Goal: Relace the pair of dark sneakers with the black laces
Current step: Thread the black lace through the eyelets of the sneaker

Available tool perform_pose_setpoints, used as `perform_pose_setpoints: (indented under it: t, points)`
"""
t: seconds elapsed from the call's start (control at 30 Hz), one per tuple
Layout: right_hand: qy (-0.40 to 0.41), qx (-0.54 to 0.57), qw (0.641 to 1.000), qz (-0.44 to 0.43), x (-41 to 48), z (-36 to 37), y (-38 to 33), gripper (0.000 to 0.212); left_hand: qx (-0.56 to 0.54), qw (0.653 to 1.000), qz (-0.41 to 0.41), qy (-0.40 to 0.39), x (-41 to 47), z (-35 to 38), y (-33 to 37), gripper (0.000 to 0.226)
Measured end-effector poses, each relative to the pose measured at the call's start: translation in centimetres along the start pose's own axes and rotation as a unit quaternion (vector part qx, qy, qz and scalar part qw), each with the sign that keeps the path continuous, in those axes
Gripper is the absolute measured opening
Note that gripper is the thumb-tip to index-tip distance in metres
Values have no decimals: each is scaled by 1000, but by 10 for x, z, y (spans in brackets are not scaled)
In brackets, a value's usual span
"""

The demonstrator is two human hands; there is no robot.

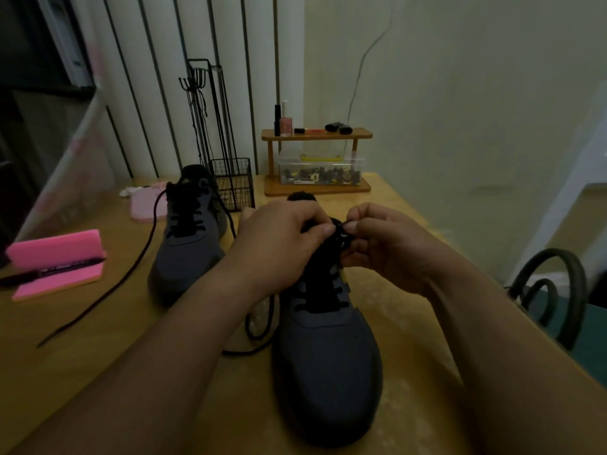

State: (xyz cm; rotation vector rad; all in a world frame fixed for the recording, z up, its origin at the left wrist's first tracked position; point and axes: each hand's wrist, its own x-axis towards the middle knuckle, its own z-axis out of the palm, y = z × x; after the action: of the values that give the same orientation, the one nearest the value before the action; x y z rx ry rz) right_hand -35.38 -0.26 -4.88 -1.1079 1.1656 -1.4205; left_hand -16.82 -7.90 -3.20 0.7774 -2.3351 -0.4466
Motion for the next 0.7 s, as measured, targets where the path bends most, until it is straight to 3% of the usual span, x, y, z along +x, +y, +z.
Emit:
perform_pose_setpoints:
  t: [0.27, 0.5, 0.7]
  points:
    - [-25, 49, 998, 0, 5, -2, 7, 15, -80, 993, -21, 79, -9, 12, -1, 20]
    - [-14, 35, 999, -3, 7, 1, 7, 14, -71, 996, 10, 49, -2, 10, -4, 13]
    - [-12, 20, 1000, -11, 6, 2, 7, 13, 5, 999, 2, 35, -1, 12, -4, 15]
